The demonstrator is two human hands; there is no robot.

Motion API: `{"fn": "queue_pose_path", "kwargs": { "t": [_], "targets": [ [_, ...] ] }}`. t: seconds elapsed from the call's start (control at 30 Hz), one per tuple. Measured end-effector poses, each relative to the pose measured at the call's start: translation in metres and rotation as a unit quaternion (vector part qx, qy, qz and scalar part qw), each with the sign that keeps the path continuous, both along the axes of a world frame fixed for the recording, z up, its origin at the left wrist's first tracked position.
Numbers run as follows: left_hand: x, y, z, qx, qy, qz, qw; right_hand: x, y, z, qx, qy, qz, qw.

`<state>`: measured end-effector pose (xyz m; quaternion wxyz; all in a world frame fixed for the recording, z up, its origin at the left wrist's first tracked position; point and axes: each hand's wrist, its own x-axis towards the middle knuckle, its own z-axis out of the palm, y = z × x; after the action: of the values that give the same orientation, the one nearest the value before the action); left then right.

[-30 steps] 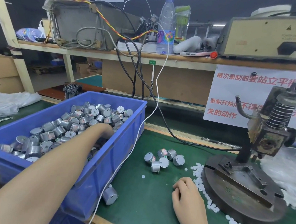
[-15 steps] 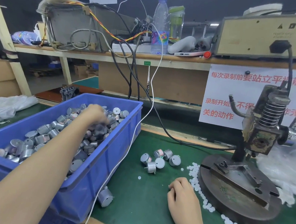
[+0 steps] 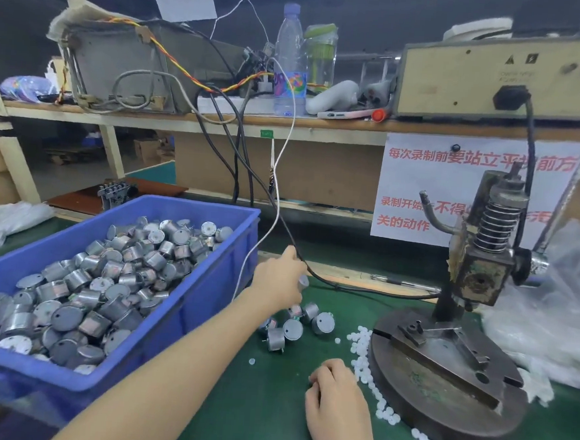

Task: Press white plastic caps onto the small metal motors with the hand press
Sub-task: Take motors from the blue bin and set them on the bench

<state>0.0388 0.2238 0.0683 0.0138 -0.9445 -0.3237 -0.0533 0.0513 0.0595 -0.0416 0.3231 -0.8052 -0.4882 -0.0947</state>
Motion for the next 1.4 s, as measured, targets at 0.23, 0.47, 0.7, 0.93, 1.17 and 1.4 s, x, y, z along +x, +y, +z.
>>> {"fn": "queue_pose_path", "kwargs": {
  "t": [0.23, 0.47, 0.7, 0.93, 1.17, 1.4],
  "targets": [
    [0.005, 0.047, -0.037, -0.127, 0.031, 0.022, 0.991, 0.004, 0.003, -0.003, -0.043, -0.046, -0.013, 0.998],
    [-0.01, 0.058, -0.046, -0.387, -0.074, 0.023, 0.919, 0.007, 0.006, -0.008, -0.01, -0.068, -0.027, 0.997],
    [0.003, 0.038, -0.061, -0.277, -0.019, 0.049, 0.959, 0.004, 0.004, -0.009, -0.003, -0.076, -0.033, 0.997],
    [0.019, 0.031, -0.062, -0.139, -0.039, 0.109, 0.984, 0.001, 0.004, -0.004, -0.03, -0.078, -0.028, 0.996],
    [0.027, 0.041, -0.074, -0.147, -0.077, 0.116, 0.979, 0.003, 0.004, -0.002, -0.053, -0.082, -0.035, 0.995],
    [0.008, 0.052, -0.055, -0.207, -0.078, 0.043, 0.974, 0.002, 0.005, -0.002, -0.042, -0.059, -0.032, 0.997]
  ]
}}
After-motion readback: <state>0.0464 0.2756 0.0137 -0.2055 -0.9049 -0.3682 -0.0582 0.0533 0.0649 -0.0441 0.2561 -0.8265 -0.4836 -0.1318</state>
